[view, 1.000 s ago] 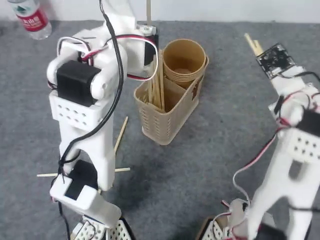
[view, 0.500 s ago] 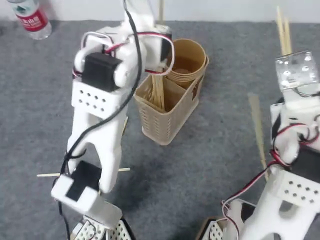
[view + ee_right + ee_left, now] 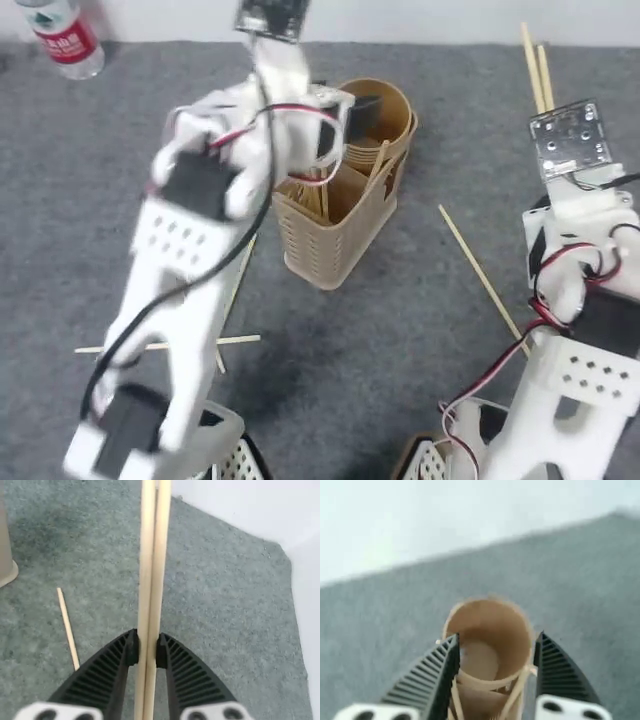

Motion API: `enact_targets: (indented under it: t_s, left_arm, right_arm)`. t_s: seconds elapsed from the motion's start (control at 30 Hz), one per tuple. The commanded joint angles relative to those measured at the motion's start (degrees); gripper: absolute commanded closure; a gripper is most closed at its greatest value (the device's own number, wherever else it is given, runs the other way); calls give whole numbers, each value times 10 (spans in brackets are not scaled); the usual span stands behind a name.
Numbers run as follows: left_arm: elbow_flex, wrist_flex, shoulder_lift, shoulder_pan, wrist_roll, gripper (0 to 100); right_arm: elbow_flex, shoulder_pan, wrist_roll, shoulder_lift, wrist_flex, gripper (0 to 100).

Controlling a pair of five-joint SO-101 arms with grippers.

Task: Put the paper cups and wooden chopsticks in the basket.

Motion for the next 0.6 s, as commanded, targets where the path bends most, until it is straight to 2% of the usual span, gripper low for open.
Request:
enact_targets:
  t_s: [0.0, 0.2, 0.37, 0.47, 0.57]
  left_arm:
    - [2, -11, -135, -40, -18, 773]
    - [3, 41, -291, -178, -35, 773]
    - [39, 127, -426, -274, -38, 773]
    - [135, 135, -508, -301, -49, 773]
    - [291, 99, -579, -320, -59, 773]
  right_arm:
    - [-8, -36, -14, -14, -10, 991]
    - [-78, -99, -60, -14, 23, 991]
    - [-163, -231, -102, -9, 51, 991]
    - [-196, -319, -116, -7, 51, 991]
    - [-217, -401, -139, -7, 31, 991]
